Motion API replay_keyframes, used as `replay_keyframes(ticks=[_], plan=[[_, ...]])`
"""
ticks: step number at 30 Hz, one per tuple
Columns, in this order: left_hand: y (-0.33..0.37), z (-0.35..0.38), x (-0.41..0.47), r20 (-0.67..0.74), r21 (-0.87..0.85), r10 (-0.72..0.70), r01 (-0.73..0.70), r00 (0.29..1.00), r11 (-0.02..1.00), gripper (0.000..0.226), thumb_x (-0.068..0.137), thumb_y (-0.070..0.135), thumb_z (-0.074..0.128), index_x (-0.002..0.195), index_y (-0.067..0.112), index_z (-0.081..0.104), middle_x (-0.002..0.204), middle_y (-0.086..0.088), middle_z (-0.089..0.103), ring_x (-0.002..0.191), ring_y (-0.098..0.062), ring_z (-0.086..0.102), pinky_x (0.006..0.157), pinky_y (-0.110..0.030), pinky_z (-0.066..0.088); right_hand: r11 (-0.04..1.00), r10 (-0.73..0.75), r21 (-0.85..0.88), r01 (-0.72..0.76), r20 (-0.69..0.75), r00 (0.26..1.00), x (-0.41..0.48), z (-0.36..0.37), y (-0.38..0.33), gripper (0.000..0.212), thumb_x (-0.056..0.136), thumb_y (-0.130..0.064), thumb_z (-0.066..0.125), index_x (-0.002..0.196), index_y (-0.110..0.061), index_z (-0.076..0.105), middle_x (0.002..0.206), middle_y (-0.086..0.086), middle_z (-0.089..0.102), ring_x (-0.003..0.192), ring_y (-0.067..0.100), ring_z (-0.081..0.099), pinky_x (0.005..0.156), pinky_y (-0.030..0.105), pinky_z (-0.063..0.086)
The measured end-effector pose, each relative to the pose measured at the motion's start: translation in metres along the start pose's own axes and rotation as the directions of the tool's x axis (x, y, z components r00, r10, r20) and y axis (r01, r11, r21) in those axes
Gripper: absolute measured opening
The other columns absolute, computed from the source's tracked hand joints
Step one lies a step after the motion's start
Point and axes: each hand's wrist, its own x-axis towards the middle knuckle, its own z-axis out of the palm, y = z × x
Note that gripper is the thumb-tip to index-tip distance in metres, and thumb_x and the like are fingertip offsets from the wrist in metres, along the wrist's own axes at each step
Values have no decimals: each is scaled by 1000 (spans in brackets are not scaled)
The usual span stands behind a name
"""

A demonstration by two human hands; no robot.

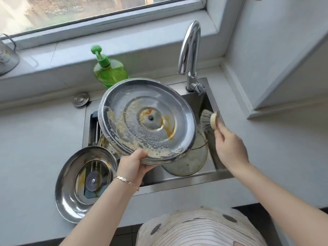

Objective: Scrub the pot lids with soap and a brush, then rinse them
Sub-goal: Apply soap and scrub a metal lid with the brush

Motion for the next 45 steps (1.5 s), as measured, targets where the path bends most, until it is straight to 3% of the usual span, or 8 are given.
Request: replay_keyframes(ticks=[4, 7, 12, 21, 25, 29, 34, 45], plan=[[-6, 5, -5, -7, 146, 74, -72, 997, 987, 15, 81, -18, 44, 82, -4, 50, 78, -17, 54, 67, -30, 58, 51, -40, 57, 887, -163, -370, 278, 311, 936, -15, 17, -21, 44, 99, -25, 31, 139, -41, 36, 102, 8, 56, 92, 34, 56, 72, 36, 43], [-9, 9, -12, 46, 229, 108, -115, 993, 967, 14, 65, -15, 54, 72, -3, 56, 60, -13, 63, 57, -27, 62, 48, -39, 56, 853, -391, -173, 493, 415, 822, -41, 30, -41, 43, 96, -27, 34, 136, -42, 42, 98, 7, 58, 91, 30, 57, 72, 36, 42], [-4, 2, -13, 50, 195, 103, -111, 993, 975, 19, 73, -18, 51, 79, 0, 45, 56, -6, 46, 42, -17, 53, 45, -31, 51, 933, -103, -292, 211, 345, 933, 7, 14, -13, 40, 98, -24, 37, 132, -44, 47, 108, 8, 62, 97, 31, 56, 69, 32, 38], [0, 9, -25, 169, 224, 88, -125, 982, 966, 31, 80, -24, 38, 97, -2, 53, 75, -15, 63, 63, -28, 67, 52, -41, 55, 978, -115, -139, 159, 283, 952, -1, 21, -2, 35, 99, -26, 39, 128, -41, 53, 99, 5, 65, 85, 27, 55, 64, 30, 35], [-3, 13, -25, 184, 224, 57, -99, 981, 970, 36, 78, -24, 38, 92, 1, 61, 72, -11, 69, 66, -28, 67, 49, -38, 54, 900, -420, 41, 434, 345, 839, -39, 28, -32, 40, 97, -21, 42, 131, -41, 49, 73, -4, 47, 74, 20, 46, 62, 30, 33], [-5, 15, -27, 203, 251, 22, -74, 979, 965, 38, 71, -18, 50, 107, -4, 49, 57, -1, 62, 55, -20, 65, 57, -50, 57, 993, -88, -53, 102, 219, 972, 7, 20, -11, 34, 99, -29, 38, 127, -37, 55, 103, 7, 66, 88, 28, 56, 66, 30, 37], [1, 19, -26, 190, 246, 44, -91, 981, 965, 33, 77, -21, 45, 99, 2, 56, 79, -13, 69, 68, -29, 69, 53, -41, 56, 943, -321, 20, 331, 315, 893, -27, 26, -27, 40, 98, -21, 42, 133, -40, 47, 88, 4, 58, 79, 21, 48, 65, 29, 32], [-4, 10, -27, 195, 214, -14, -29, 981, 976, 46, 72, -18, 50, 114, 1, 50, 101, -20, 65, 76, -34, 69, 55, -48, 56, 991, -88, -74, 110, 256, 963, 7, 18, -6, 34, 99, -29, 38, 128, -36, 55, 105, 9, 67, 90, 30, 57, 69, 33, 41]])
